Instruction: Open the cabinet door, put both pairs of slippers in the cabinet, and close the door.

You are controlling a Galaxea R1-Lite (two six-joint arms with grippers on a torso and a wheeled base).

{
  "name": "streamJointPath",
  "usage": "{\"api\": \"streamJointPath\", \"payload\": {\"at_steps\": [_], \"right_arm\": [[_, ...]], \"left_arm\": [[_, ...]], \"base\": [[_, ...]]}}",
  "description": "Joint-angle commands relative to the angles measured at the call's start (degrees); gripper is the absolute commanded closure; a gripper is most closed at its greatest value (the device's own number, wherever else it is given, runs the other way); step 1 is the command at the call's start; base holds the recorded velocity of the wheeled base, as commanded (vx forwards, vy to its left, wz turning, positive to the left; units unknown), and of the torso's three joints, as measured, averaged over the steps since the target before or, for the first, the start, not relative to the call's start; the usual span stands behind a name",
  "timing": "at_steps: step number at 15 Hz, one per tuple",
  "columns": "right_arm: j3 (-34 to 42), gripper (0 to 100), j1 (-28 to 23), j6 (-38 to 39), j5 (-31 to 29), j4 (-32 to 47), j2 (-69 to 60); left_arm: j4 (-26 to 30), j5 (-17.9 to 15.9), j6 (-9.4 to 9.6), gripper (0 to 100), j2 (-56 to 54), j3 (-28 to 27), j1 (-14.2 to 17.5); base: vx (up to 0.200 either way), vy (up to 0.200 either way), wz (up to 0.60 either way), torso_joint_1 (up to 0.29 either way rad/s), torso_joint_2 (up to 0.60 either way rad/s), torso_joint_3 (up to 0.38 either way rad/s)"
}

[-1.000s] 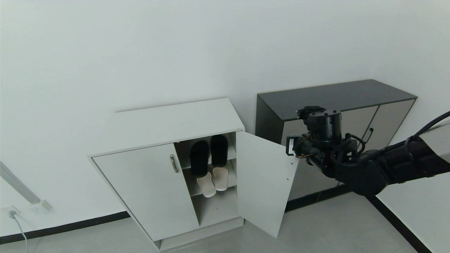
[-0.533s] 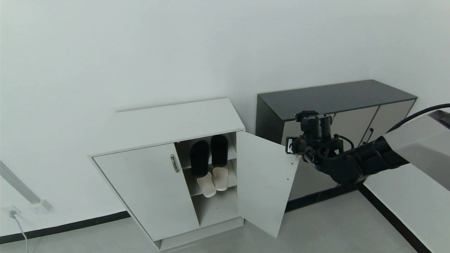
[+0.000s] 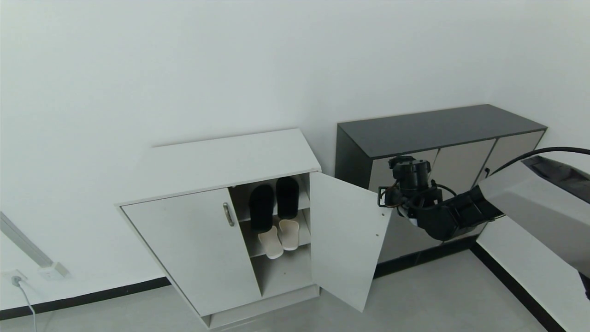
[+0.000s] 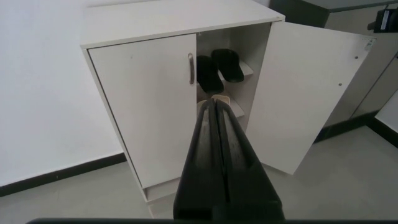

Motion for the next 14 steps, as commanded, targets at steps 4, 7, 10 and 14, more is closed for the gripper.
{"api": "streamJointPath", "payload": {"at_steps": [4, 7, 10, 14], "right_arm": [[-0.8, 100, -0.3, 0.0, 0.1, 0.2, 1.6], [-0.8, 100, -0.4, 0.0, 0.1, 0.2, 1.6], [-0.4, 100, -0.1, 0.0, 0.0, 0.2, 1.4], [3.7, 100, 2.1, 0.8, 0.0, -0.1, -0.9]], "left_arm": [[0.0, 0.0, -0.01, 100, 0.1, 0.0, -0.1], [0.0, 0.0, -0.01, 100, 0.1, 0.0, -0.1], [0.0, 0.0, -0.01, 100, 0.1, 0.0, -0.1], [0.0, 0.0, -0.10, 100, 0.1, 0.0, 0.0]], "base": [[0.000, 0.000, 0.00, 0.000, 0.00, 0.000], [0.000, 0.000, 0.00, 0.000, 0.00, 0.000], [0.000, 0.000, 0.00, 0.000, 0.00, 0.000], [0.000, 0.000, 0.00, 0.000, 0.00, 0.000]]}}
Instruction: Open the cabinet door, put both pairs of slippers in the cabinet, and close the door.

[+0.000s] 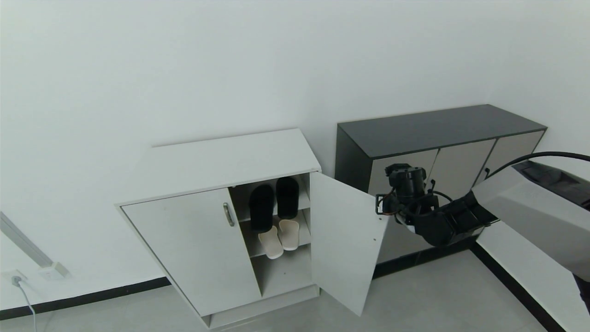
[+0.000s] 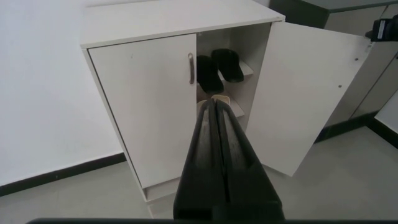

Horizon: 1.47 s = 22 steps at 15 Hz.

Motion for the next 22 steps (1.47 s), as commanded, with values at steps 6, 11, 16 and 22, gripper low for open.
{"api": "streamJointPath", "payload": {"at_steps": [6, 11, 16, 22], "right_arm": [[9.9, 100, 12.0, 3.0, -0.2, -0.5, -8.3], [13.5, 100, 16.9, 3.2, -0.1, -2.0, -11.8], [15.8, 100, 18.9, 2.6, 0.0, -2.6, -13.1], [15.9, 100, 19.1, 0.8, -0.5, -2.6, -12.0]], "left_arm": [[0.0, 0.0, -0.09, 100, 0.1, 0.0, 0.0], [0.0, 0.0, -0.09, 100, 0.1, 0.0, 0.0], [0.0, 0.0, -0.09, 100, 0.1, 0.0, 0.0], [0.0, 0.0, 0.00, 100, 0.1, 0.0, -0.1]], "base": [[0.000, 0.000, 0.00, 0.000, 0.00, 0.000], [0.000, 0.000, 0.00, 0.000, 0.00, 0.000], [0.000, 0.000, 0.00, 0.000, 0.00, 0.000], [0.000, 0.000, 0.30, 0.004, 0.00, 0.000]]}}
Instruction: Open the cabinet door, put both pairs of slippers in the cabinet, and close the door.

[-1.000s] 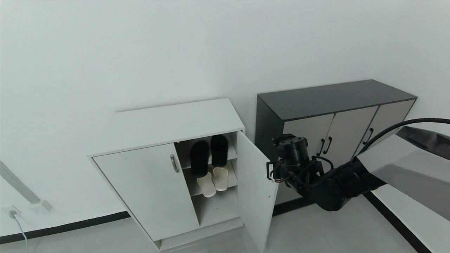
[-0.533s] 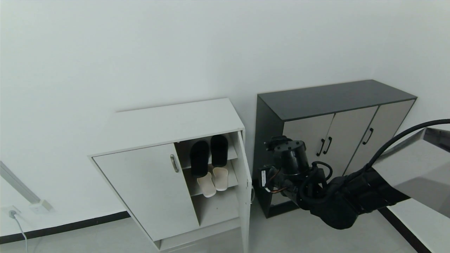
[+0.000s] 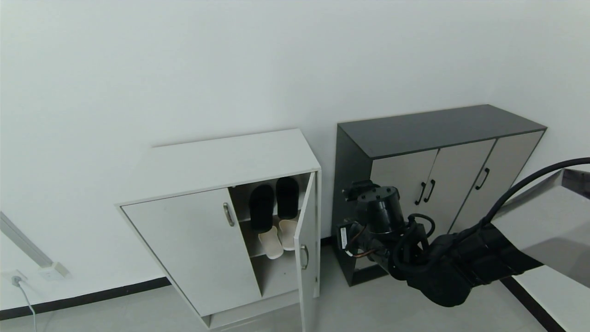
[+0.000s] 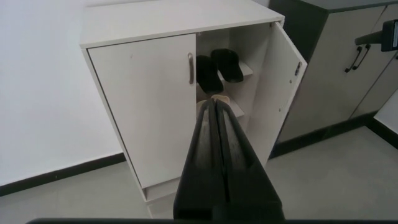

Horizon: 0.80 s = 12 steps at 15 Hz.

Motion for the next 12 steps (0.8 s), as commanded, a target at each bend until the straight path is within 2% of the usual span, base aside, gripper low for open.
{"api": "streamJointPath", "payload": {"at_steps": [1, 5, 12], "right_arm": [[0.0, 100, -0.1, 0.0, 0.0, 0.0, 0.4], [0.0, 100, -0.2, 0.0, 0.0, -0.1, 0.7], [1.0, 100, -2.2, -5.1, -4.2, -3.9, 1.1]], "left_arm": [[0.0, 0.0, 0.01, 100, 0.1, 0.0, 0.0], [0.0, 0.0, 0.01, 100, 0.1, 0.0, 0.0], [0.0, 0.0, 0.01, 100, 0.1, 0.0, 0.0]], "base": [[0.000, 0.000, 0.60, 0.002, 0.00, 0.012], [0.000, 0.000, 0.60, 0.004, 0.01, 0.004], [0.000, 0.000, 0.00, 0.000, 0.00, 0.000]]}}
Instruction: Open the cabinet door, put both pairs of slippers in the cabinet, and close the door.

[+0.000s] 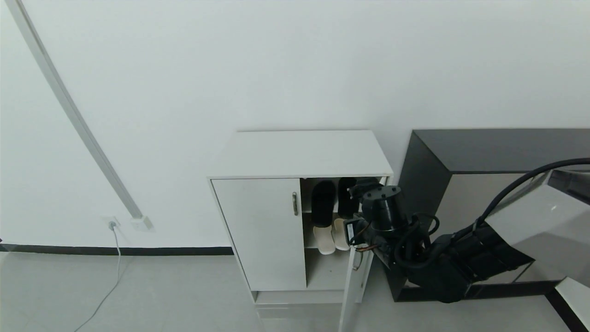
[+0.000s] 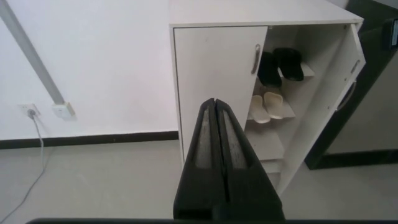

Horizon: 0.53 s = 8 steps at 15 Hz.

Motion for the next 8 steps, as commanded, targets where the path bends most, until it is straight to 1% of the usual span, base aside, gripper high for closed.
{"api": "streamJointPath", "payload": {"at_steps": [1, 8], "right_arm": [[1.2, 100, -0.8, -0.9, -0.1, -0.3, -0.3], [4.5, 100, -4.7, -5.0, -0.1, 0.8, -1.1]], "left_arm": [[0.0, 0.0, 0.00, 100, 0.1, 0.0, -0.1], [0.0, 0.0, 0.00, 100, 0.1, 0.0, 0.0]], "base": [[0.000, 0.000, 0.00, 0.000, 0.00, 0.000], [0.000, 0.000, 0.00, 0.000, 0.00, 0.000]]}}
